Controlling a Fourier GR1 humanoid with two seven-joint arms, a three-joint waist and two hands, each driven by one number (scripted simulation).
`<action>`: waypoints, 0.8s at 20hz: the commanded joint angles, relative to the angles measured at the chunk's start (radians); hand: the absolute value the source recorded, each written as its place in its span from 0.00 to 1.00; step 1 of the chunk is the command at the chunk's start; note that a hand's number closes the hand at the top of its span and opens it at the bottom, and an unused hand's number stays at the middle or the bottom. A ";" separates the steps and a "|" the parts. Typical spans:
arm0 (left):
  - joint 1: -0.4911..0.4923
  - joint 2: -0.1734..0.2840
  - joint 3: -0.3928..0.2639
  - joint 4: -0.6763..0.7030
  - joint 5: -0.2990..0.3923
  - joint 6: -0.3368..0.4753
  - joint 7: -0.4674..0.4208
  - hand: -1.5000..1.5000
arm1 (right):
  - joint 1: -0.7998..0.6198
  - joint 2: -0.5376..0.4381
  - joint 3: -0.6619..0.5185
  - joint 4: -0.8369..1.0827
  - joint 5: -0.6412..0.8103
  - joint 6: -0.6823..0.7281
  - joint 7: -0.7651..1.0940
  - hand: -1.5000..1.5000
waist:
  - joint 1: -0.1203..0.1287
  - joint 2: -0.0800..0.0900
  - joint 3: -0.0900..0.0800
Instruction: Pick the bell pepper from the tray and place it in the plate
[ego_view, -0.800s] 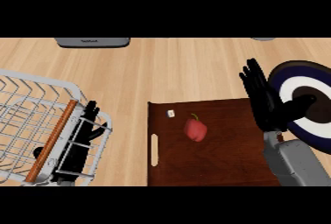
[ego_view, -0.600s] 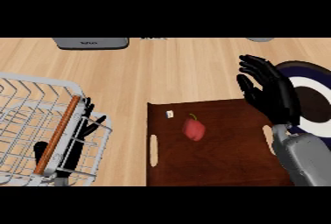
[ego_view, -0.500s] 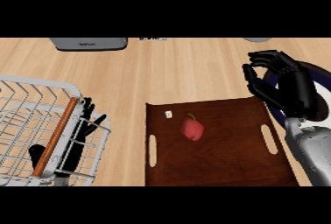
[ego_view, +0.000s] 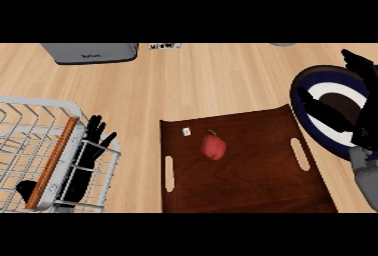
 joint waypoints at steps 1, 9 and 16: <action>0.061 0.000 -0.025 0.111 -0.005 0.049 0.151 0.50 | 0.079 0.009 0.069 -0.100 0.134 -0.078 0.074 0.00 | 0.003 0.013 -0.004; 0.064 0.027 0.002 0.098 0.002 0.029 0.130 0.50 | 0.171 -0.145 0.193 -0.181 0.254 0.192 0.372 0.00 | 0.007 0.013 -0.011; 0.024 0.012 -0.030 0.118 -0.005 0.014 0.138 0.50 | 0.102 -0.152 0.303 -0.261 0.375 0.410 0.703 0.00 | 0.046 0.024 -0.010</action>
